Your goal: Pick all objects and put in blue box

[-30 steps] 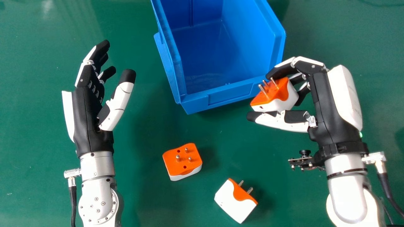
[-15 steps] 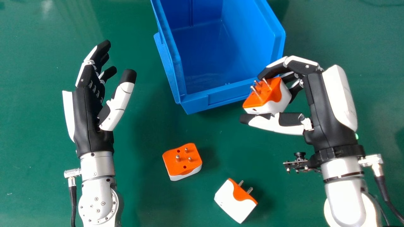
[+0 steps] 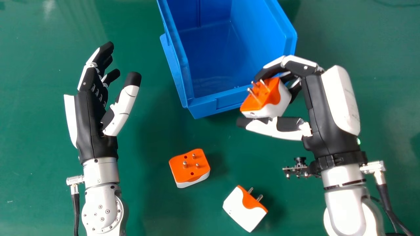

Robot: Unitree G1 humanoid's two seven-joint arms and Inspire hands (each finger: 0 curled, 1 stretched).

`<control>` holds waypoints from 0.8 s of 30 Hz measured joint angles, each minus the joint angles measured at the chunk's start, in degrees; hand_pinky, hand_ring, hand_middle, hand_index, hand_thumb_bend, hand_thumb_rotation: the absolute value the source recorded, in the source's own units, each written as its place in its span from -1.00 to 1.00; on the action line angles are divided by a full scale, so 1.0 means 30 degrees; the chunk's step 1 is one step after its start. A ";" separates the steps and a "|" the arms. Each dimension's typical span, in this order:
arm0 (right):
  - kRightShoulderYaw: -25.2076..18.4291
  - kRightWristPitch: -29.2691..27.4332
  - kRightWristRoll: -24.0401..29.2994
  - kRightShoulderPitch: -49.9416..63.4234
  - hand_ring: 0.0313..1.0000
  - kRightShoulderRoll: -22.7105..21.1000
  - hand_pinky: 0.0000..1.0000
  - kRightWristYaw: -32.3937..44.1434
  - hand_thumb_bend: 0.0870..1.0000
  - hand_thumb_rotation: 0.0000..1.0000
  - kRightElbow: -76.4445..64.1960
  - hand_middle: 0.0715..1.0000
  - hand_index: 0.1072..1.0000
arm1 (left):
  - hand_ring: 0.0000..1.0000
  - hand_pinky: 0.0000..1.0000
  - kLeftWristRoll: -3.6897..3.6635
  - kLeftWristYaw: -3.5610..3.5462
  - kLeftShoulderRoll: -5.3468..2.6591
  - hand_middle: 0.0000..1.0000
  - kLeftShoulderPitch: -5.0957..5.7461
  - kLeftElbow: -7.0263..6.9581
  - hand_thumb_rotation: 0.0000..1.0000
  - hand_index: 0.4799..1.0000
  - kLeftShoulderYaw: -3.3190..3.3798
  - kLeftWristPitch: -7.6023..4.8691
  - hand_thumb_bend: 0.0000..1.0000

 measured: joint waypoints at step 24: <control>0.1351 -0.0765 -0.2005 -0.6188 -0.22 0.0388 -0.39 -0.1666 -0.11 -1.00 0.4886 -0.06 -0.08 | 0.76 0.62 0.0004 0.0130 0.0106 0.74 -0.0012 0.0083 0.08 0.24 0.0029 -0.0027 0.53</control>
